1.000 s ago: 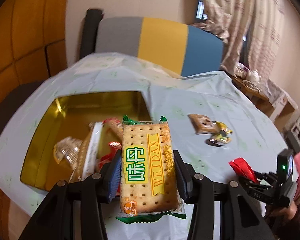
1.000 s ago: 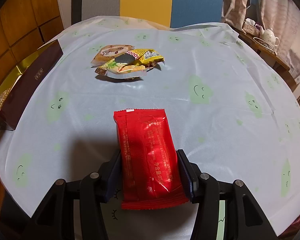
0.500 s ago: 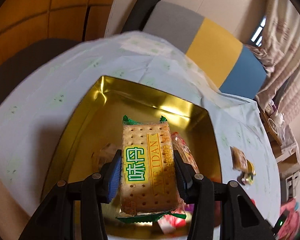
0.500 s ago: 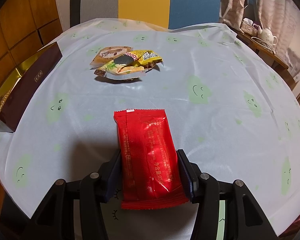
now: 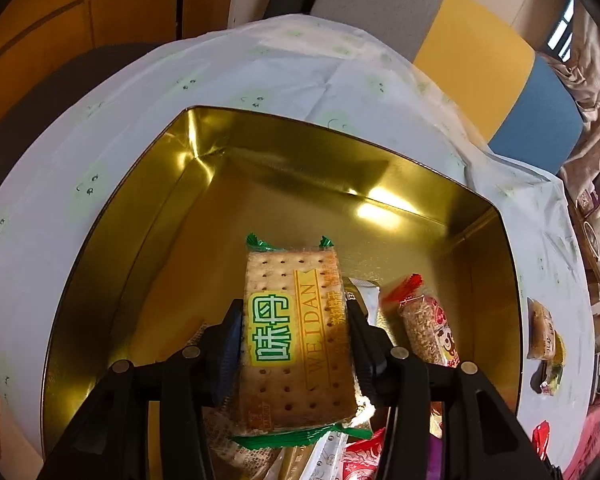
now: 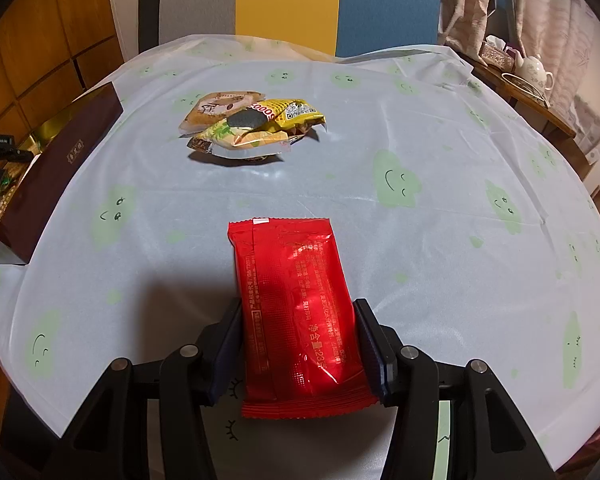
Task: Organize snacks
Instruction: 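Lower the WEIDAN cracker pack into the gold tin and open the left gripper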
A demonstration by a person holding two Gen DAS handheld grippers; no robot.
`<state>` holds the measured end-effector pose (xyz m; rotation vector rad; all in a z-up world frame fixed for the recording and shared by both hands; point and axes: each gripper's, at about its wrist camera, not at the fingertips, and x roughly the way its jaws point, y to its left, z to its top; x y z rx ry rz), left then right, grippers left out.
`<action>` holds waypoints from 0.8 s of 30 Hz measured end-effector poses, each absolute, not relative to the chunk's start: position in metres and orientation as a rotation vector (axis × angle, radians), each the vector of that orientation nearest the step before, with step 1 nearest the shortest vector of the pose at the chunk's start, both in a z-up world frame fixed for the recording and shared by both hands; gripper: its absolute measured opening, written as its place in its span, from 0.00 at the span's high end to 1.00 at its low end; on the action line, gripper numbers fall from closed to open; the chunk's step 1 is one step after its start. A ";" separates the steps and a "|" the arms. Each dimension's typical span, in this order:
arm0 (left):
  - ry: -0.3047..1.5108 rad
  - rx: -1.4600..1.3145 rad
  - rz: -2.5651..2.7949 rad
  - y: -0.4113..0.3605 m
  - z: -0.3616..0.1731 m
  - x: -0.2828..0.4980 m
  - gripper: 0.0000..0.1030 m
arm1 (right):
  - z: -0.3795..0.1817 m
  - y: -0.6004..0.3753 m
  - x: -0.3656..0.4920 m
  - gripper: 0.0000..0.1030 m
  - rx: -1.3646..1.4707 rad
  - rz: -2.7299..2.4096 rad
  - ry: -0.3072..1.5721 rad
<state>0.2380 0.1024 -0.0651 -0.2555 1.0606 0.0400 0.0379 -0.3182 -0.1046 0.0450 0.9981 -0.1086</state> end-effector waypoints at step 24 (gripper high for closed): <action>0.803 -0.088 -0.001 0.062 0.002 0.103 0.44 | -0.106 -0.313 0.034 0.47 0.035 -0.137 0.974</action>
